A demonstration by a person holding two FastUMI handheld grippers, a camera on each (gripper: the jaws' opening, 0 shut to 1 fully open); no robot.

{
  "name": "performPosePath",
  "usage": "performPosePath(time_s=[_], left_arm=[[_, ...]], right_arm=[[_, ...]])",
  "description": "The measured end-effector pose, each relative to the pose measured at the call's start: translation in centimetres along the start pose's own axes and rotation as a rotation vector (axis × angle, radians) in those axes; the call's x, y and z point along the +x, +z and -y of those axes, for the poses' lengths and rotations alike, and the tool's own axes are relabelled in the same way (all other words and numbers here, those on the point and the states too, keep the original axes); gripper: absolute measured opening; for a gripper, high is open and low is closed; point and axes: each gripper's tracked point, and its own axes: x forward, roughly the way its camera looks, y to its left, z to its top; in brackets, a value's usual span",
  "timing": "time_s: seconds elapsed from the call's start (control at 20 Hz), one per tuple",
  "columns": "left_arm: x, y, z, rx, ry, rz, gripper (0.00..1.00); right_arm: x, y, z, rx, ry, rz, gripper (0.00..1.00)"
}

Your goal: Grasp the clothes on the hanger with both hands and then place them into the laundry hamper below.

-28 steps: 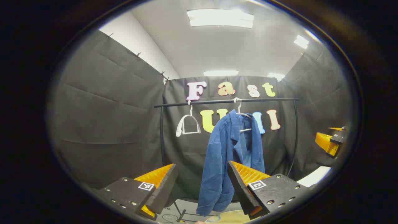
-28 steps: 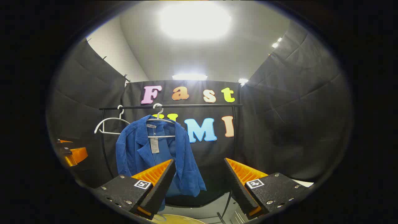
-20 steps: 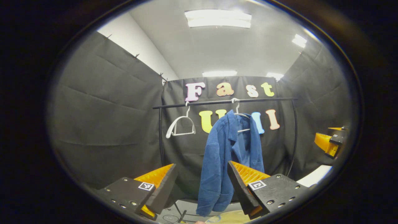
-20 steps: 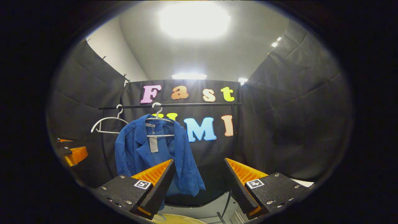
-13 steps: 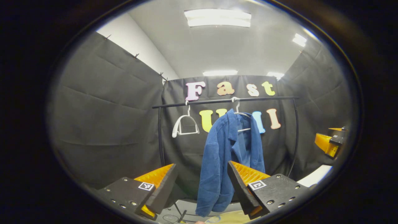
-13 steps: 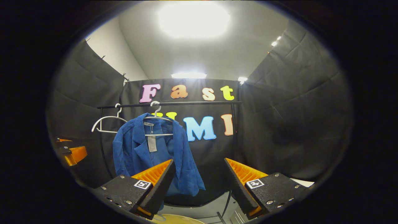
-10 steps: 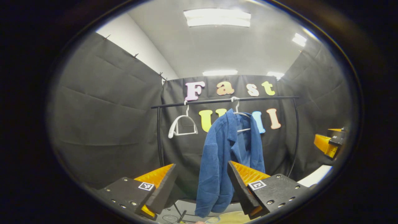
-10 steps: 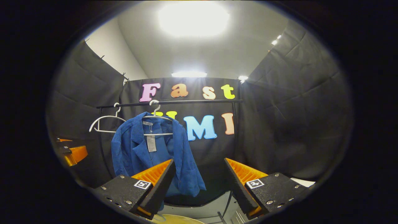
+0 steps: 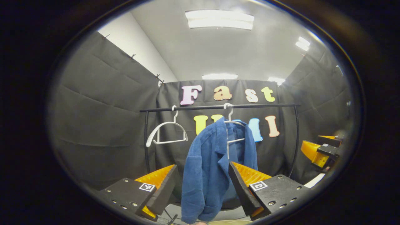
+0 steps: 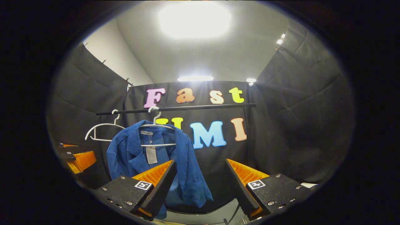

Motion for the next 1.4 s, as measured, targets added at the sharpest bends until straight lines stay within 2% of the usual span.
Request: performPosePath(time_s=[0.1,0.15,0.25,0.5,0.55,0.6,0.75,0.8,0.85,0.95,1.0,1.35,1.4], left_arm=[[1.6,-0.1,1.2,-0.005,0.002,0.003,0.93],[2.5,-0.3,1.7,-0.007,0.005,0.002,0.99],[4.2,-0.5,2.6,-0.008,0.014,-0.004,0.87],[9.0,-1.7,4.4,-0.011,0.041,-0.024,0.99],[9.9,-1.9,4.9,-0.015,0.043,-0.025,0.99],[10.9,-2.3,5.1,-0.016,0.046,-0.027,0.93],[13.3,-2.9,6.1,0.010,0.060,-0.031,0.93],[14.1,-3.2,6.2,0.022,0.063,-0.033,0.99],[14.8,-3.4,6.2,0.032,0.072,-0.033,0.87],[16.2,-4.2,5.8,0.043,0.098,-0.045,0.99],[16.7,-4.8,5.6,0.042,0.112,-0.051,0.87],[20.0,-7.8,4.0,0.037,0.195,-0.095,0.87],[20.5,-8.2,3.9,0.054,0.207,-0.101,0.99]], right_arm=[[1.9,-0.1,-0.1,0.010,0.020,0.003,0.95],[2.8,-0.1,-0.1,0.016,0.032,0.003,0.95],[4.6,-0.1,-0.3,0.027,0.057,0.005,0.95],[9.2,-0.3,-0.5,0.036,0.105,0.017,0.95],[10.1,-0.5,-0.6,0.041,0.115,0.015,0.95],[11.1,-0.6,-0.6,0.047,0.124,0.012,0.95],[13.8,-0.8,-0.9,0.065,0.152,0.019,0.95],[14.8,-0.7,-1.0,0.071,0.161,0.024,0.95],[15.7,-0.7,-1.3,0.077,0.172,0.030,0.95],[17.5,-0.9,-1.6,0.085,0.188,0.034,0.95],[18.5,-1.2,-1.8,0.091,0.198,0.030,0.95],[23.8,-5.7,-4.6,0.125,0.262,-0.073,0.94],[24.5,-6.4,-5.0,0.126,0.270,-0.090,0.95]])
